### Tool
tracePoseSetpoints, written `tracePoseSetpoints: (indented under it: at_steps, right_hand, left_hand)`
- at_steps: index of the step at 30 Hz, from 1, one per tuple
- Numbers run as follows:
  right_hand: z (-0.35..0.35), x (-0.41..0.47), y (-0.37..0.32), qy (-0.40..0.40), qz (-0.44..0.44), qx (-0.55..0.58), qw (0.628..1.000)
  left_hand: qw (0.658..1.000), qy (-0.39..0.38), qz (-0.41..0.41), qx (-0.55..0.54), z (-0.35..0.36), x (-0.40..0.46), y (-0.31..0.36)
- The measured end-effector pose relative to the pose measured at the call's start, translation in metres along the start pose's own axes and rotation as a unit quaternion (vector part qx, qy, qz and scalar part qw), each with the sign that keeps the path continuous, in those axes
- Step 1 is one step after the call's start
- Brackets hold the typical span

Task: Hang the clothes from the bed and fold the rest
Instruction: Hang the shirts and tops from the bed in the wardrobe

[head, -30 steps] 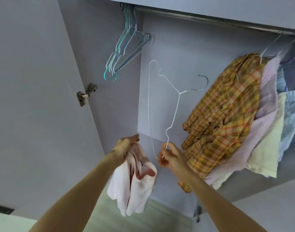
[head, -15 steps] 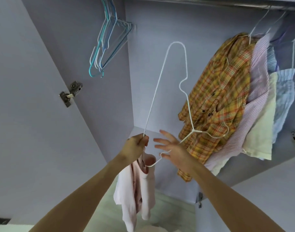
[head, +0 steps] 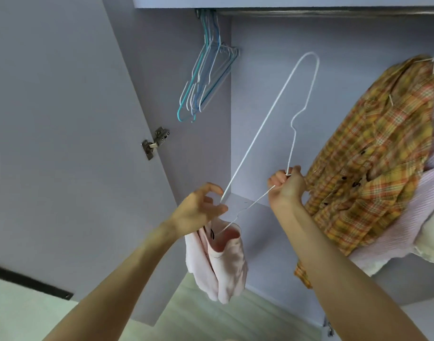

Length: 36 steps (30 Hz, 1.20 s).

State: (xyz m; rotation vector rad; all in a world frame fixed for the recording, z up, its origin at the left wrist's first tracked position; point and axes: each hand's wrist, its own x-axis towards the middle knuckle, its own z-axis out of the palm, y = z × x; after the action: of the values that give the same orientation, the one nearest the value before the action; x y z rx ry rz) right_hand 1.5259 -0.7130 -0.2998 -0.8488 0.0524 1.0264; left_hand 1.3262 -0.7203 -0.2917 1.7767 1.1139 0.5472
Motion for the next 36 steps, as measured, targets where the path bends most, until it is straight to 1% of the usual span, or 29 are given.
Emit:
tracePoseSetpoints:
  at_steps: [2, 3, 6, 8, 10, 12, 13, 14, 17, 19, 21, 22, 24, 26, 27, 28, 29, 30, 31, 32, 35, 36]
  right_hand:
    - [0.008, 0.002, 0.001, -0.019, 0.01, 0.008, 1.0]
    - [0.013, 0.002, 0.005, -0.033, 0.005, -0.005, 0.999]
    - [0.022, -0.005, 0.03, -0.068, -0.042, -0.123, 0.989]
    - [0.016, -0.015, 0.058, -0.094, -0.086, -0.224, 0.966]
    - [0.007, -0.026, 0.082, -0.122, -0.109, -0.29, 0.943]
    - [0.008, -0.03, 0.091, -0.125, -0.15, -0.336, 0.921]
    - [0.014, -0.031, 0.09, -0.119, -0.174, -0.355, 0.911]
    - [0.024, -0.032, 0.088, -0.115, -0.183, -0.358, 0.908]
    - [0.057, -0.031, 0.084, -0.114, -0.14, -0.286, 0.941]
    - [0.07, -0.035, 0.095, -0.134, -0.097, -0.263, 0.95]
    - [0.065, -0.042, 0.117, -0.141, -0.05, -0.294, 0.944]
    - [0.058, -0.044, 0.128, -0.145, -0.039, -0.31, 0.939]
    - [0.045, -0.043, 0.14, -0.161, -0.058, -0.355, 0.919]
    - [0.046, -0.036, 0.131, -0.185, -0.141, -0.406, 0.884]
    - [0.053, -0.033, 0.121, -0.195, -0.202, -0.429, 0.859]
    - [0.061, -0.03, 0.108, -0.204, -0.266, -0.44, 0.833]
    - [0.071, -0.027, 0.095, -0.21, -0.316, -0.442, 0.813]
    - [0.081, -0.025, 0.082, -0.214, -0.353, -0.44, 0.797]
    - [0.089, -0.025, 0.07, -0.219, -0.382, -0.439, 0.783]
    - [0.095, -0.026, 0.061, -0.229, -0.411, -0.44, 0.765]
    - [0.103, -0.035, 0.052, -0.275, -0.501, -0.455, 0.683]
    - [0.103, -0.036, 0.054, -0.283, -0.521, -0.456, 0.663]
  left_hand:
    - [0.999, -0.029, 0.012, -0.01, -0.02, -0.009, 0.012]
    - [0.999, -0.033, 0.019, -0.008, -0.029, -0.015, 0.019]
    - [0.998, 0.006, 0.046, -0.042, -0.052, -0.027, 0.042]
    - [0.994, 0.036, 0.083, -0.062, -0.062, -0.033, 0.054]
    - [0.992, 0.052, 0.106, -0.05, -0.071, -0.04, 0.06]
    - [0.991, 0.073, 0.11, -0.005, -0.079, -0.049, 0.055]
    - [0.99, 0.089, 0.105, 0.002, -0.083, -0.052, 0.051]
    - [0.99, 0.106, 0.089, -0.016, -0.086, -0.057, 0.045]
    - [0.978, 0.136, 0.035, -0.151, -0.091, -0.065, 0.041]
    - [0.965, 0.134, 0.041, -0.221, -0.094, -0.066, 0.046]
    - [0.95, 0.121, 0.071, -0.278, -0.098, -0.067, 0.055]
    - [0.943, 0.12, 0.087, -0.297, -0.103, -0.07, 0.058]
    - [0.937, 0.129, 0.094, -0.311, -0.113, -0.079, 0.056]
    - [0.947, 0.156, 0.075, -0.27, -0.119, -0.09, 0.047]
    - [0.959, 0.186, 0.058, -0.204, -0.121, -0.095, 0.039]
    - [0.969, 0.224, 0.029, -0.103, -0.122, -0.098, 0.031]
    - [0.964, 0.264, -0.009, 0.008, -0.121, -0.1, 0.022]
    - [0.948, 0.298, -0.049, 0.105, -0.121, -0.102, 0.012]
    - [0.929, 0.32, -0.084, 0.163, -0.121, -0.102, 0.004]
    - [0.917, 0.335, -0.111, 0.186, -0.12, -0.104, -0.002]
    - [0.887, 0.354, -0.161, 0.25, -0.126, -0.103, -0.009]
    - [0.878, 0.357, -0.17, 0.269, -0.128, -0.102, -0.006]
